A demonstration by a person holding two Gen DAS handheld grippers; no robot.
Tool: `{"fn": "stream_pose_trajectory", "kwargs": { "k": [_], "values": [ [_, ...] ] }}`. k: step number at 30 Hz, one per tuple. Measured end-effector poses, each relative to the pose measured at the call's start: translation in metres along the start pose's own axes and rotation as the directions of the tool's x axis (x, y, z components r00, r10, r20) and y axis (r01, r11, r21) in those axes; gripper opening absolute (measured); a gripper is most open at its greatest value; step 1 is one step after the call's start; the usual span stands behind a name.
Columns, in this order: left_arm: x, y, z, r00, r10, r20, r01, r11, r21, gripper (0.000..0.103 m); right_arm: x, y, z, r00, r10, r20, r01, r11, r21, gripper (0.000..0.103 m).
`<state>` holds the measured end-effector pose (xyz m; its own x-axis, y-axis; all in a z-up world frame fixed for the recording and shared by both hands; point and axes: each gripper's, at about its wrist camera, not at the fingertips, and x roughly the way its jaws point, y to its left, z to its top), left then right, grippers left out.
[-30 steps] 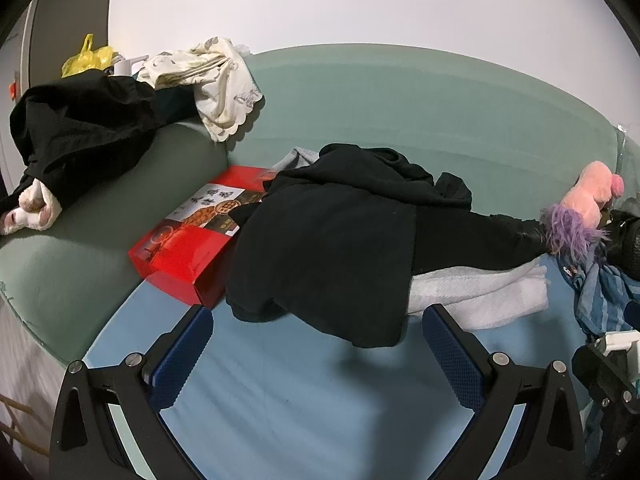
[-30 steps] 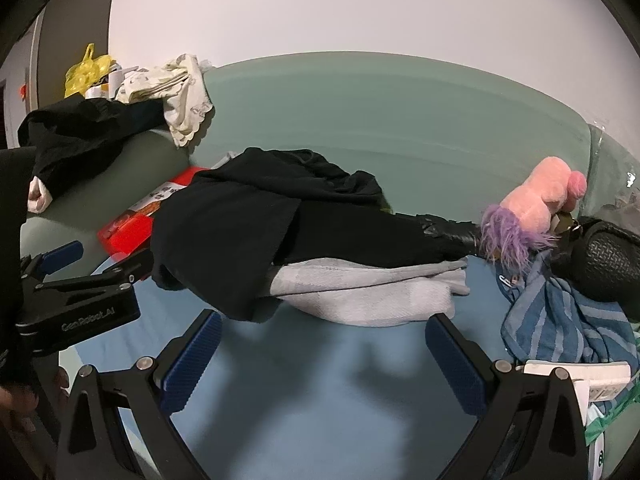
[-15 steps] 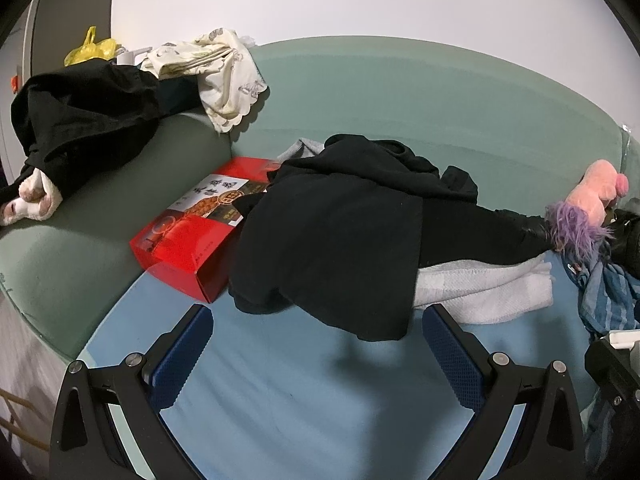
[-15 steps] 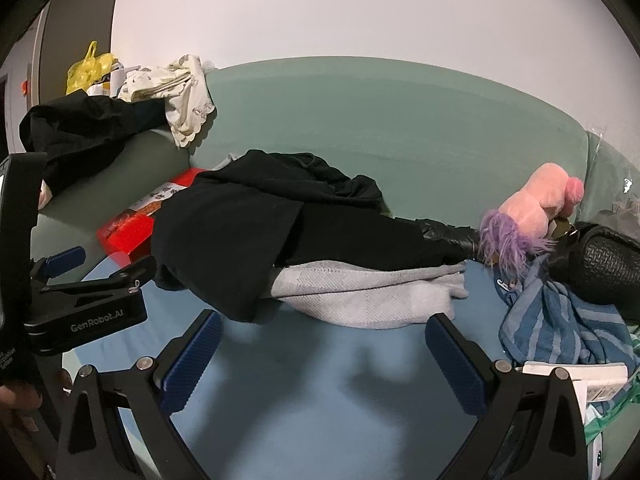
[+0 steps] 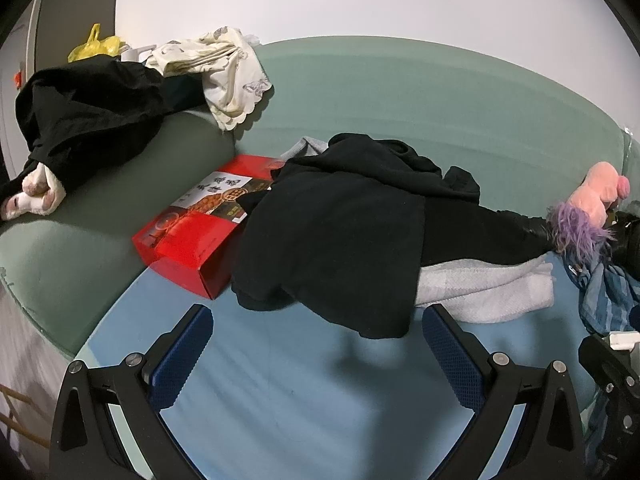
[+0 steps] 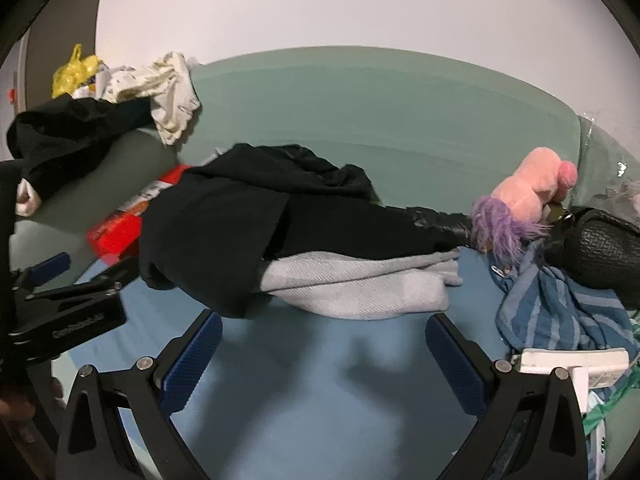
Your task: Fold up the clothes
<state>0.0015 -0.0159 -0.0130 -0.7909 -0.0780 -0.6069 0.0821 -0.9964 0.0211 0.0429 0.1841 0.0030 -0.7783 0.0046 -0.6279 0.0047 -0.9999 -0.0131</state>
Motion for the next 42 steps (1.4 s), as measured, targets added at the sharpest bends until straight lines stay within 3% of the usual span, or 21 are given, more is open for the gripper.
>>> {"fn": "stream_pose_trajectory", "kwargs": {
  "k": [5,15,20,27,32,33,34,35,36,37,42],
  "values": [
    [0.0,0.001,-0.001,1.0,-0.004,-0.004,0.004,1.0,0.007,0.103,0.004,-0.001,0.001,0.998,0.042,-0.039,-0.04,0.999,0.028,0.103],
    [0.016,0.007,-0.002,1.0,-0.003,-0.023,0.004,1.0,0.009,0.103,0.02,0.004,-0.001,0.998,0.023,-0.065,-0.021,0.999,0.038,0.103],
    [0.041,0.028,-0.001,0.997,-0.057,-0.048,0.053,0.995,-0.079,0.103,0.041,0.005,-0.003,0.993,0.045,-0.106,-0.039,0.998,0.059,0.097],
    [0.1,0.043,0.016,0.997,-0.019,-0.074,0.014,0.998,-0.068,0.103,0.087,0.018,0.002,0.98,0.055,-0.189,-0.041,0.996,0.075,0.088],
    [0.155,0.064,0.033,0.996,-0.02,-0.092,0.009,0.993,-0.12,0.095,0.114,0.043,0.013,0.975,0.052,-0.214,-0.044,0.998,0.041,0.087],
    [0.166,0.069,0.033,0.993,-0.035,-0.112,0.019,0.99,-0.138,0.085,0.118,0.048,0.015,0.975,0.049,-0.217,-0.042,0.999,0.033,0.087],
    [0.176,0.073,0.033,0.99,-0.049,-0.132,0.028,0.987,-0.157,0.068,0.123,0.053,0.017,0.974,0.045,-0.22,-0.041,0.999,0.026,0.087],
    [0.184,0.079,0.029,0.983,-0.104,-0.154,0.071,0.976,-0.204,0.054,0.126,0.058,0.019,0.974,0.044,-0.224,-0.04,0.999,0.018,0.087],
    [0.191,0.084,0.026,0.972,-0.159,-0.174,0.112,0.961,-0.252,0.028,0.128,0.063,0.021,0.974,0.042,-0.224,-0.041,0.999,0.01,0.087],
    [0.199,0.089,0.022,0.958,-0.215,-0.19,0.152,0.942,-0.301,0.018,0.131,0.068,0.022,0.974,0.04,-0.224,-0.041,0.999,0.002,0.087],
    [0.18,0.082,0.014,0.947,-0.253,-0.196,0.193,0.94,-0.279,0.009,0.128,0.079,0.024,0.974,0.055,-0.221,-0.059,0.998,-0.014,0.087]
  ]
}}
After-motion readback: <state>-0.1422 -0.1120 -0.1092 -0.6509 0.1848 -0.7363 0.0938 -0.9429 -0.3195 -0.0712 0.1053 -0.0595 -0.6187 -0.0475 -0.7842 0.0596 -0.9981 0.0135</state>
